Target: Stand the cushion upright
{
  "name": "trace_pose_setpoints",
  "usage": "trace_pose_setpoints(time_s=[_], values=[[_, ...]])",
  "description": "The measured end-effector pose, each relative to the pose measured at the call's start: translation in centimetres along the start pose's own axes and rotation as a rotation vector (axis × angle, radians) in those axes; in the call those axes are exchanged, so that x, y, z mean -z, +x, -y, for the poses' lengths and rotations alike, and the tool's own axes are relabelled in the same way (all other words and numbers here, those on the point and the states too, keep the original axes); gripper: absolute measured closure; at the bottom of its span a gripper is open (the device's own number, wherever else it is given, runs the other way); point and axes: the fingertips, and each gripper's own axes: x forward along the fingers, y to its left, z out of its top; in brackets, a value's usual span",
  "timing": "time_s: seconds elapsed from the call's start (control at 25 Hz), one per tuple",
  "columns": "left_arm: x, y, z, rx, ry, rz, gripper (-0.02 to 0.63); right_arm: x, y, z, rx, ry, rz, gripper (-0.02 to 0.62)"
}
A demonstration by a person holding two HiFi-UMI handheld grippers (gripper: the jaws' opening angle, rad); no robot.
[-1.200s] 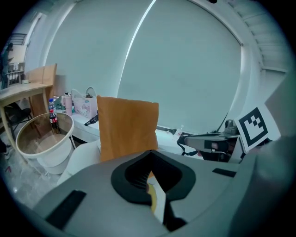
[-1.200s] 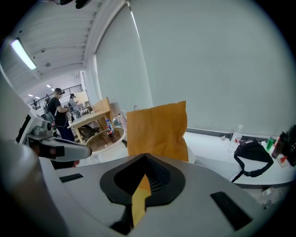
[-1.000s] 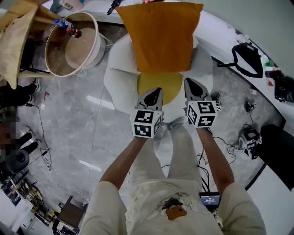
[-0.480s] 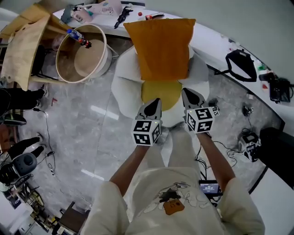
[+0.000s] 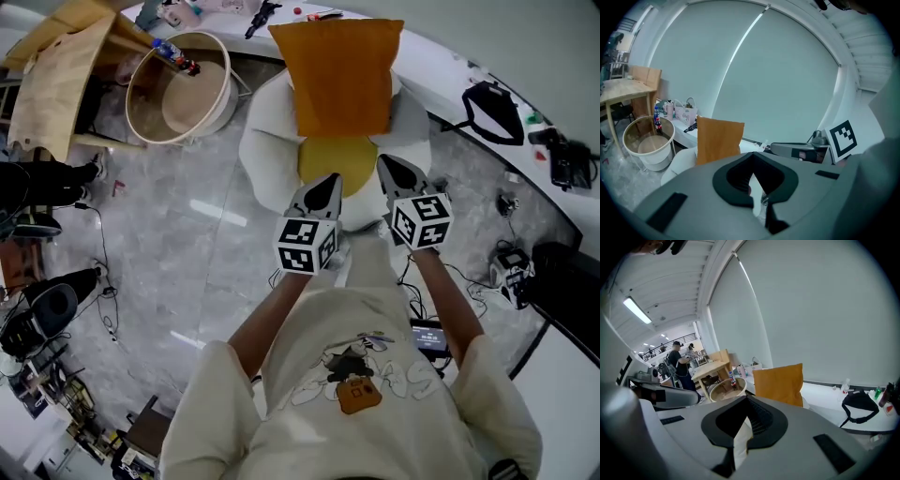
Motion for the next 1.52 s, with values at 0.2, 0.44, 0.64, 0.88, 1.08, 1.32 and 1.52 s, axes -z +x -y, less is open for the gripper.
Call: trace_pose_setpoints(time_s=[0.2, 0.44, 0.64, 0.88, 1.08, 1.32, 1.52], values=[[-1.9, -2.4, -0.3, 0.021, 0.0, 0.029, 0.601, -1.0, -1.4, -2.7, -0.012, -0.014, 0.012, 0.574], [-2.3, -5.3, -0.1, 0.098, 0.008, 0.023, 0.601, -2.0, -1.8, -5.6, 0.0, -0.022, 0.041, 0.574], [-1.0, -7.3, 0.0, 0.142, -0.015, 0.004, 0.601, -2.3, -2.6, -7.6, 0.006, -0.023, 0.056, 0.574], [-1.5, -8.6, 1.3, 0.216, 0.006, -0.001, 0.601, -3.0, -4.4, -8.5, 0.023, -0.022, 0.08, 0.574], [-3.5, -10.0, 1.0, 0.21, 0.035, 0.046, 0.601, -3.0, -5.9, -9.5, 0.024, -0.032, 0.085, 0.574], [-3.4, -10.6, 2.6, 0.201, 0.108, 0.058, 0.601, -2.8, -7.7, -11.3, -0.001, -0.028, 0.084, 0.574], [-4.1, -10.2, 2.4, 0.198, 0.109, 0.075, 0.601, -3.9, -7.8, -12.8, -0.014, -0.042, 0.11, 0.574]])
